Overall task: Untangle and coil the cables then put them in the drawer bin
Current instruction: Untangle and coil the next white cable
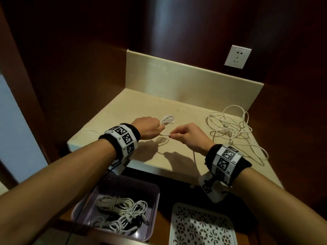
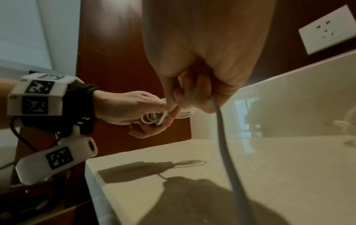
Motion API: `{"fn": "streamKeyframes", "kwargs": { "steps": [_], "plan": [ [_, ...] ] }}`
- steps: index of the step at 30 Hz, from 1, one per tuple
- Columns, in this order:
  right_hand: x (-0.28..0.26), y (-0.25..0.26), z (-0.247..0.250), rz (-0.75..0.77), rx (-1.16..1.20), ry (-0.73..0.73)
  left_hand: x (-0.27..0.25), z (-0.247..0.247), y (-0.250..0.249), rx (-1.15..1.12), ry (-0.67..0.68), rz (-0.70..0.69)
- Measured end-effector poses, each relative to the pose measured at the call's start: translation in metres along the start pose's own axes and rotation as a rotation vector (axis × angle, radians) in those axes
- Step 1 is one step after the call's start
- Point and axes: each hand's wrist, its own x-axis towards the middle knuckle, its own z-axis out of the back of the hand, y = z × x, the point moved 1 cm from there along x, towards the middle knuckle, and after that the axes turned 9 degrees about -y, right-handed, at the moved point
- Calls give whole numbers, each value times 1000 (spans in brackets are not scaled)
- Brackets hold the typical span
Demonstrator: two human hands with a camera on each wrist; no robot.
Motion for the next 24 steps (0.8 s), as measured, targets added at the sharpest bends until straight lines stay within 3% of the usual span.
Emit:
{"fn": "streamKeyframes", "kwargs": {
  "steps": [6,18,24],
  "plan": [
    [-9,-11,16,24,-150,-61,-1,-7,-20,-22,39,-31],
    [-23,-29,33,62,-89,-210,2,-16,-50,-212,155,-109],
    [-19,-26,27,158,-362,2,-2,-19,-42,-268,260,-146]
  ]
}}
